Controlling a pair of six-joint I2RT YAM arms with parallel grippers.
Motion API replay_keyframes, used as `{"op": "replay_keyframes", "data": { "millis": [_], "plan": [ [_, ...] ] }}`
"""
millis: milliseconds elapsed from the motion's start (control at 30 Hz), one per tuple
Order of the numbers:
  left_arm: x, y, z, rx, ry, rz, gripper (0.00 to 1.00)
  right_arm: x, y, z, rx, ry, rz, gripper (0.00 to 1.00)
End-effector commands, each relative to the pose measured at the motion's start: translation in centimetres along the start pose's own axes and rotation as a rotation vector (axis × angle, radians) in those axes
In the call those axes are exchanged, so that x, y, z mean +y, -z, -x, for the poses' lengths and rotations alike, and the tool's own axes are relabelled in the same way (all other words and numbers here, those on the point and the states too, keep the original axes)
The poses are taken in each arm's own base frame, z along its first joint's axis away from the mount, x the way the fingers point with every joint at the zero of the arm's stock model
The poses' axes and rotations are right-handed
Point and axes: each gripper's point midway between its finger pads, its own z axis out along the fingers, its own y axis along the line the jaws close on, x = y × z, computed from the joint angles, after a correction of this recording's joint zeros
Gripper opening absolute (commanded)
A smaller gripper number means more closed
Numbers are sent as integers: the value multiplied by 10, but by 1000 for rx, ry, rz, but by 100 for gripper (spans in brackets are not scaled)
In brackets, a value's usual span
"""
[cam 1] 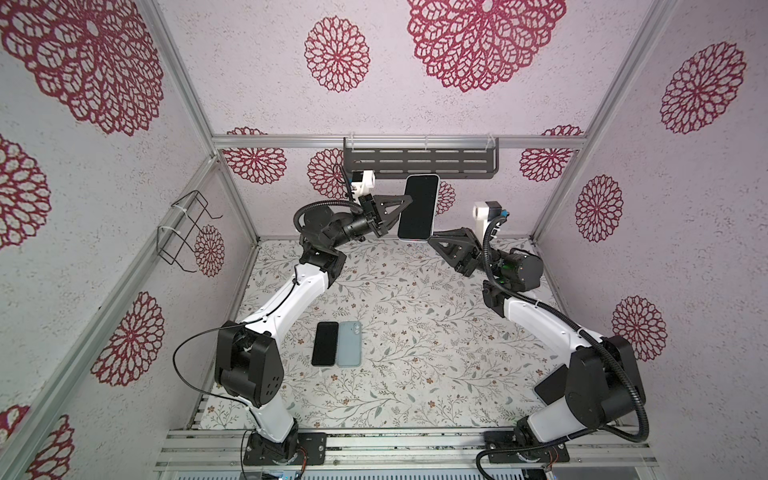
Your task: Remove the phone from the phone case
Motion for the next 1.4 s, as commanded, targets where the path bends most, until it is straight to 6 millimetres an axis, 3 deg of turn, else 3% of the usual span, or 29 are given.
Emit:
{"op": "replay_keyframes", "data": {
  "millis": [0, 267, 400, 467, 567, 833, 1033, 1167, 1367],
  "plan": [
    [76, -16, -36, 109, 158, 134, 0, 92, -18, 48, -130, 374, 238, 18],
    [68, -17, -37, 112, 151, 116, 0, 84, -18, 46, -138, 361, 223, 18],
    [56, -6, -25, 69, 125, 95, 0, 79, -13, 45, -154, 336, 191, 31],
    [42, 2, -17, 35, 93, 81, 0, 75, -5, 46, -181, 316, 151, 43],
    [18, 11, -7, -13, 19, 77, 0, 65, 9, 43, -217, 277, 63, 52],
    [-24, 41, 6, -196, -190, 178, 0, 26, 39, 13, -203, 139, -284, 62],
    [-41, 57, 5, -332, -302, 234, 0, 28, 27, -15, -159, 57, -363, 70],
    [-49, 62, 4, -393, -307, 209, 0, 25, 21, -23, -198, -31, -353, 73],
    [-55, 56, -5, -399, -311, 181, 0, 21, 9, -31, -244, -117, -281, 78]
  ]
}}
